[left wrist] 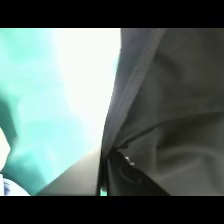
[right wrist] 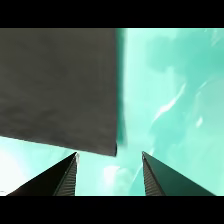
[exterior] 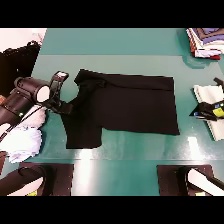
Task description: Fold the shirts.
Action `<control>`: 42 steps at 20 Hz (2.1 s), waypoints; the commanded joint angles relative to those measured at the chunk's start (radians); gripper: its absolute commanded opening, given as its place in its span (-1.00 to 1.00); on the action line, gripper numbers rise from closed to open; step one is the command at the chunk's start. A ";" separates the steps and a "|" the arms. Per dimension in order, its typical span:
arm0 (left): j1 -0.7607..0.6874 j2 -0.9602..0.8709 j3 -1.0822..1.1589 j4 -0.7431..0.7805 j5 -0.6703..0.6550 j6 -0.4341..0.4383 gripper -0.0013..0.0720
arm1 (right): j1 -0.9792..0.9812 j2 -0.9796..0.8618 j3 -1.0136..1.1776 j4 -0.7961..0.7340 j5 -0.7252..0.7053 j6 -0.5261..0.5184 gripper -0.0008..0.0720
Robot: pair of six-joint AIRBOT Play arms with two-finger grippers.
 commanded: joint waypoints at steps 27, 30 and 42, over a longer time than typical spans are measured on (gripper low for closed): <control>0.067 0.064 -0.066 -0.246 0.118 0.085 -0.89 | 0.084 0.053 -0.281 0.286 -0.228 -0.094 -0.94; 0.067 0.178 0.108 -0.257 0.135 0.084 -0.88 | 0.113 0.150 -0.037 0.312 -0.214 -0.079 -0.94; 0.067 0.333 1.100 -0.233 0.248 0.075 -0.88 | -0.044 0.230 1.065 0.318 -0.206 -0.032 -0.94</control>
